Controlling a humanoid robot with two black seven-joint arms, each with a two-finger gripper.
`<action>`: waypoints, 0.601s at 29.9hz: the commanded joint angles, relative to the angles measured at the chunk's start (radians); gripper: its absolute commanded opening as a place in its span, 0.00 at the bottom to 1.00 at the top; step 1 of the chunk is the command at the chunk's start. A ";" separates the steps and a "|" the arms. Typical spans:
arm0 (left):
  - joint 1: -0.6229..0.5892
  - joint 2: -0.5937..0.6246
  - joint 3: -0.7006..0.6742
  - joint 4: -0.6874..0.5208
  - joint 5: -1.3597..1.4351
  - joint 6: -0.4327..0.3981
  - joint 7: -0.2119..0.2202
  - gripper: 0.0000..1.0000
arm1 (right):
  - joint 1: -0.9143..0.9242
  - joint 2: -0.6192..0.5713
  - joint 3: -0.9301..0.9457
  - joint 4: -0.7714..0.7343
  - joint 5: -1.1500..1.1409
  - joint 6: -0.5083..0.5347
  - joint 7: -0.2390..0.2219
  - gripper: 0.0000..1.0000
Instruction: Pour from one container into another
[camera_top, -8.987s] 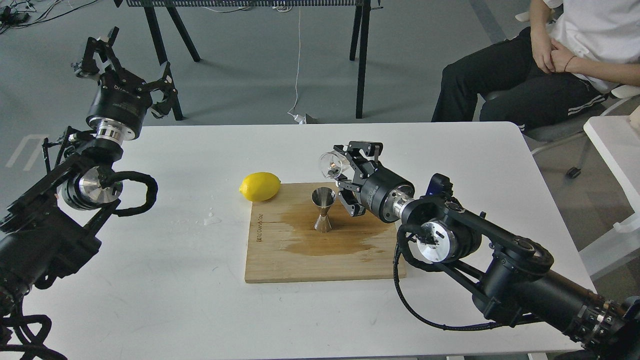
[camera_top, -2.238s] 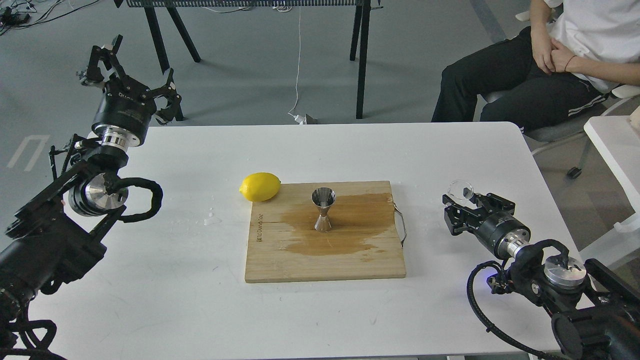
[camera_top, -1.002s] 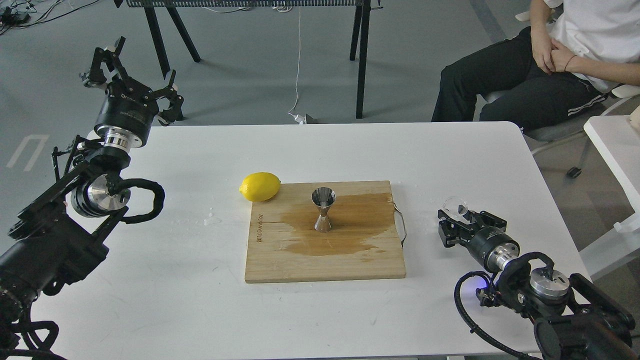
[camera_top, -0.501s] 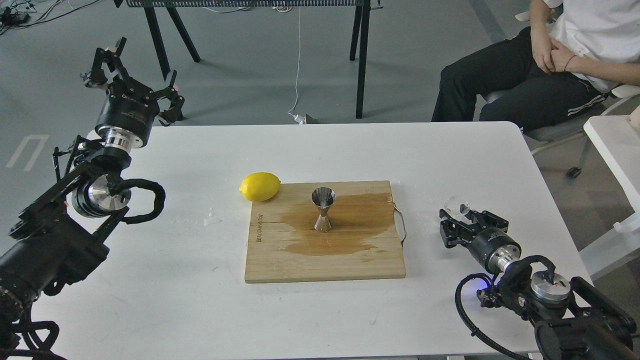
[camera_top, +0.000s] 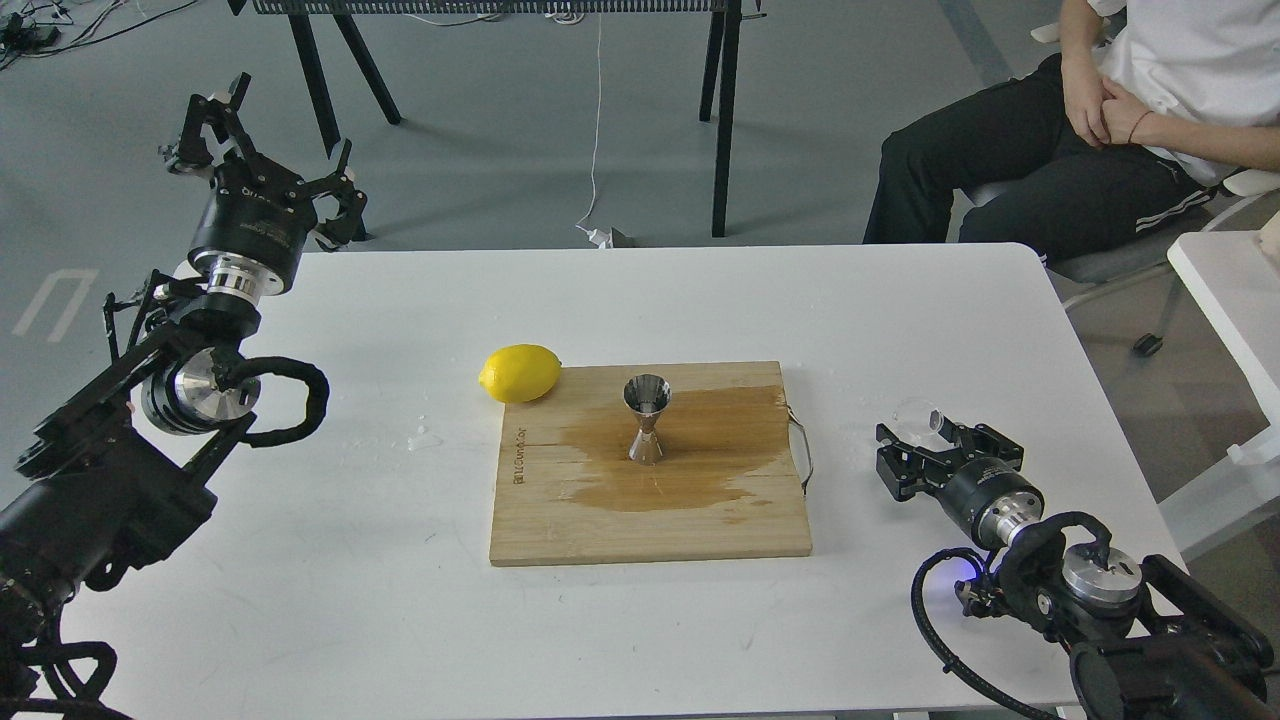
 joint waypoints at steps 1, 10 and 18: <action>0.000 0.000 0.000 -0.002 0.000 0.000 0.000 1.00 | -0.003 0.001 0.000 0.003 0.000 0.005 0.000 1.00; 0.002 0.014 -0.002 -0.025 0.000 0.014 0.000 1.00 | -0.097 -0.045 0.031 0.127 0.002 0.057 -0.002 1.00; 0.000 0.012 -0.002 -0.032 0.000 0.021 0.000 1.00 | -0.152 -0.117 0.098 0.307 0.002 0.092 0.000 1.00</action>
